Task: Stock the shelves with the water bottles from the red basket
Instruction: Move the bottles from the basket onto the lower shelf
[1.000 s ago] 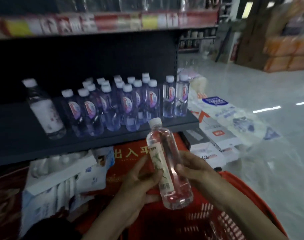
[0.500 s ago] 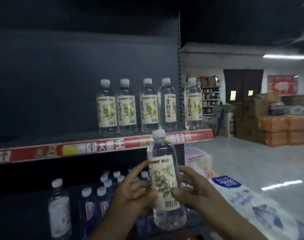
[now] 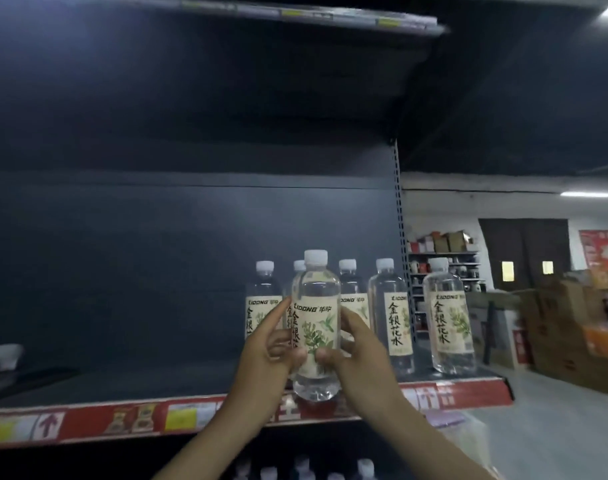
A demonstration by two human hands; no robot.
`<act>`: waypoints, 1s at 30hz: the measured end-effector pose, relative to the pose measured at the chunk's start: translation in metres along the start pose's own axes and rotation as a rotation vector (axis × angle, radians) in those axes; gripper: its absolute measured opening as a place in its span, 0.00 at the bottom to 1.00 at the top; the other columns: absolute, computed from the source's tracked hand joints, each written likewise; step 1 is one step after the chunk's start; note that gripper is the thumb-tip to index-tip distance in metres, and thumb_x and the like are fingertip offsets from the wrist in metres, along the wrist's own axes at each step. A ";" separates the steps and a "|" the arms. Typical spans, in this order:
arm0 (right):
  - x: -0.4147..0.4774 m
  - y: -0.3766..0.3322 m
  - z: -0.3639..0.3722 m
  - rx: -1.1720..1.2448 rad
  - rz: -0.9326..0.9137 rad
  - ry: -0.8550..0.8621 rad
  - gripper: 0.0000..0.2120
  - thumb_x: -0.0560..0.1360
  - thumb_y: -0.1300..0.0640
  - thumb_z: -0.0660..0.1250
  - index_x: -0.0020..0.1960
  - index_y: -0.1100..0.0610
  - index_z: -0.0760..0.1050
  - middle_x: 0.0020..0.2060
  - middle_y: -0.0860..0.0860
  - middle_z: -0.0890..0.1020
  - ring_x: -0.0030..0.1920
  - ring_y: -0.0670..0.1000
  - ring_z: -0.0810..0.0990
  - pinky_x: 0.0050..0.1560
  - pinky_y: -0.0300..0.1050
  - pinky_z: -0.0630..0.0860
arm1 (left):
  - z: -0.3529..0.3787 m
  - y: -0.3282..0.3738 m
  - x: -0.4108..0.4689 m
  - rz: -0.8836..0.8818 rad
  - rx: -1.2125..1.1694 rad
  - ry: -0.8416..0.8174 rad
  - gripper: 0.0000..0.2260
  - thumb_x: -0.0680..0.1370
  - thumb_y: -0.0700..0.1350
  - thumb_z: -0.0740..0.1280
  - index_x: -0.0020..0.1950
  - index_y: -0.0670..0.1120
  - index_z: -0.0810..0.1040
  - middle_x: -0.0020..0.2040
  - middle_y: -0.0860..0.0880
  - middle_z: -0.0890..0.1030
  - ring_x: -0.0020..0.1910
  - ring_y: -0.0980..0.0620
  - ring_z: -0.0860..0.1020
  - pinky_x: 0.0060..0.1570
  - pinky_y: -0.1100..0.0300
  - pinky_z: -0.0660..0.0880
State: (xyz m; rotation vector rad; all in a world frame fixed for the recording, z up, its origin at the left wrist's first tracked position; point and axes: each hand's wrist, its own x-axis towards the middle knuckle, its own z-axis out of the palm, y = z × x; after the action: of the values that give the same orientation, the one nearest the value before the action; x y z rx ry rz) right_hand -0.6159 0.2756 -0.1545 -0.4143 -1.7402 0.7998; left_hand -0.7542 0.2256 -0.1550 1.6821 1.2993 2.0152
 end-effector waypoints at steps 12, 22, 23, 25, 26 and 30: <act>0.025 0.027 0.021 -0.364 -0.048 0.125 0.23 0.77 0.59 0.69 0.68 0.47 0.67 0.56 0.44 0.73 0.53 0.42 0.74 0.57 0.34 0.74 | 0.003 -0.031 0.022 0.058 0.276 0.079 0.33 0.75 0.33 0.69 0.71 0.61 0.68 0.41 0.49 0.76 0.38 0.56 0.77 0.38 0.68 0.77; 0.024 0.045 0.026 -0.548 -0.103 0.051 0.38 0.76 0.71 0.65 0.77 0.44 0.55 0.68 0.49 0.67 0.53 0.39 0.70 0.47 0.14 0.63 | 0.013 -0.046 0.018 0.212 0.494 0.071 0.29 0.79 0.35 0.64 0.74 0.59 0.62 0.48 0.56 0.74 0.41 0.71 0.73 0.41 0.74 0.72; 0.025 0.048 0.027 -0.553 -0.099 0.053 0.39 0.76 0.71 0.65 0.77 0.44 0.55 0.69 0.49 0.67 0.54 0.39 0.69 0.47 0.13 0.63 | 0.015 -0.047 0.019 0.181 0.439 0.071 0.24 0.81 0.39 0.63 0.72 0.60 0.65 0.44 0.57 0.74 0.38 0.70 0.73 0.40 0.72 0.72; 0.026 0.051 0.028 -0.556 -0.084 0.056 0.40 0.76 0.72 0.65 0.77 0.43 0.55 0.69 0.48 0.66 0.56 0.40 0.70 0.45 0.14 0.64 | 0.019 -0.046 0.020 0.081 0.278 0.095 0.11 0.83 0.49 0.60 0.64 0.59 0.75 0.36 0.60 0.74 0.31 0.67 0.72 0.39 0.66 0.71; 0.027 0.051 0.028 -0.563 -0.080 0.058 0.40 0.76 0.72 0.64 0.77 0.42 0.54 0.69 0.48 0.66 0.56 0.40 0.70 0.43 0.16 0.66 | 0.020 -0.043 0.020 0.053 0.251 0.096 0.09 0.82 0.52 0.60 0.60 0.58 0.76 0.36 0.59 0.75 0.31 0.66 0.73 0.40 0.61 0.72; 0.023 0.045 0.026 -0.608 -0.075 0.030 0.40 0.77 0.73 0.61 0.80 0.45 0.51 0.73 0.49 0.65 0.65 0.45 0.72 0.59 0.29 0.68 | 0.022 -0.034 0.008 -0.008 0.426 0.008 0.16 0.83 0.49 0.60 0.69 0.63 0.68 0.63 0.52 0.75 0.61 0.56 0.76 0.60 0.57 0.73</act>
State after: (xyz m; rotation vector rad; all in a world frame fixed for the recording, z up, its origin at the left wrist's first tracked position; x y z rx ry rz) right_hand -0.6532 0.3138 -0.1739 -0.7541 -1.9397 0.1913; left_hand -0.7497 0.2614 -0.1746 1.8290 1.8353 1.8320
